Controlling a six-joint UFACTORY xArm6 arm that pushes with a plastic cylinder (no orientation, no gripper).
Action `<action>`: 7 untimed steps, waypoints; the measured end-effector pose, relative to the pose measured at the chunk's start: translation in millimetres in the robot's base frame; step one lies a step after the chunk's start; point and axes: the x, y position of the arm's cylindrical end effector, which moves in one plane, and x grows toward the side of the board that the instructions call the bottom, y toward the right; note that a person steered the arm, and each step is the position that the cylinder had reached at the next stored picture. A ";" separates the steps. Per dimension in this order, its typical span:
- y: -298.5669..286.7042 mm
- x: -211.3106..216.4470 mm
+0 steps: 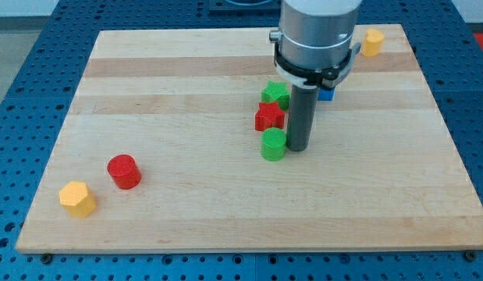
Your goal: Push the green circle diagonally to the red circle
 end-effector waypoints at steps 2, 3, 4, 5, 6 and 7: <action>-37.2 1.4; -56.6 1.4; -77.5 1.4; -97.5 1.4; -119.1 1.4; -133.1 1.4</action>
